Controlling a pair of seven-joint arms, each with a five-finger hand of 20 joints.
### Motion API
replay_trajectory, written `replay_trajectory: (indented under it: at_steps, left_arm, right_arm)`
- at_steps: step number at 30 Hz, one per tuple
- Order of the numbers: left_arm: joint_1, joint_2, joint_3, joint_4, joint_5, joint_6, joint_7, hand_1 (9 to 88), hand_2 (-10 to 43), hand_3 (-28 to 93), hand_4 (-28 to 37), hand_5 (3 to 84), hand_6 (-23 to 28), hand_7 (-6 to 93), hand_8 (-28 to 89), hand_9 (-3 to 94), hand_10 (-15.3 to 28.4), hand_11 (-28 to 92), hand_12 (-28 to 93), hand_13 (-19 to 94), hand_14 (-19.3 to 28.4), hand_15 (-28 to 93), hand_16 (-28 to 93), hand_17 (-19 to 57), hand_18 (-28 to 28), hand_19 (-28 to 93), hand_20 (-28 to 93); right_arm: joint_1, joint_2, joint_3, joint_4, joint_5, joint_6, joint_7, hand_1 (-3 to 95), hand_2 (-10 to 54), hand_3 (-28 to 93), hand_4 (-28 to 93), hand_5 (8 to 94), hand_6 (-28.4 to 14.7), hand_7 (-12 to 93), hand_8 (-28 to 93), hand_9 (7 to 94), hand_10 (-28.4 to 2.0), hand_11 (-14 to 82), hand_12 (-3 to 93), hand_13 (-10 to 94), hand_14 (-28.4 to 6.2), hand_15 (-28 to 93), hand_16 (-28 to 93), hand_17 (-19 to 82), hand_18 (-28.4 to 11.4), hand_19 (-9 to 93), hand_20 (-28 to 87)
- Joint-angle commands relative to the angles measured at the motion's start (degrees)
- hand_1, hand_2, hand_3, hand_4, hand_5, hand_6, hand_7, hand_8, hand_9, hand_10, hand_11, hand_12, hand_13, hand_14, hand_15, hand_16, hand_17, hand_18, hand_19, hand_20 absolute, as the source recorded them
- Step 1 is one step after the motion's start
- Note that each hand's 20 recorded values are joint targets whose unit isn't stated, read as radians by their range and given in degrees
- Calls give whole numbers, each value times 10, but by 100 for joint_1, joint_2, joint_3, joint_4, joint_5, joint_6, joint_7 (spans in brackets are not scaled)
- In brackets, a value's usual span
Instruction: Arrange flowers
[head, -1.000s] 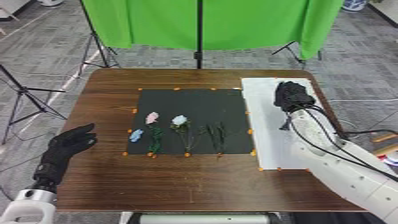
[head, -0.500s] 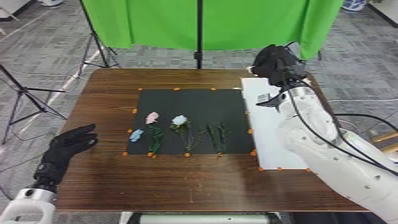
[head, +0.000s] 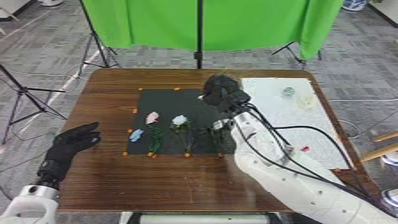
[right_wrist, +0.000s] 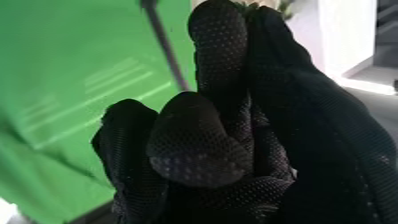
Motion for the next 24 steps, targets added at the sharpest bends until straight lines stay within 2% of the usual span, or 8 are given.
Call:
replay_trajectory:
  at_steps: [1, 13, 24]
  left_arm:
    - [39, -57, 6, 32, -11, -77, -28, 411, -95, 639, -82, 441, 49, 133, -68, 447, 129, 213, 108, 393, 171, 223, -20, 91, 129, 99, 187]
    - [4, -66, 14, 42, 1, -125, -31, 409, -95, 639, -82, 441, 49, 133, -68, 445, 129, 211, 108, 392, 171, 222, -20, 90, 129, 98, 186]
    - [62, -95, -25, 23, 5, -129, -8, 406, -95, 640, -82, 439, 49, 132, -67, 445, 130, 209, 108, 392, 171, 220, -20, 90, 129, 95, 185]
  right_arm:
    - [-91, -97, -168, 4, -126, -195, -115, 600, -95, 590, -179, 780, 2, 288, 90, 921, -75, 119, 465, 902, -12, 634, 372, 629, -146, 932, 609]
    - [-99, -80, -349, -52, -35, -596, -275, 559, -95, 588, -170, 768, 0, 288, 80, 897, -82, 159, 446, 888, -20, 639, 370, 616, -153, 932, 603]
    - [-110, 12, -333, -116, 47, -900, -411, 516, -95, 552, -154, 753, -5, 255, 80, 851, -94, 246, 368, 877, -27, 639, 369, 602, -157, 932, 596]
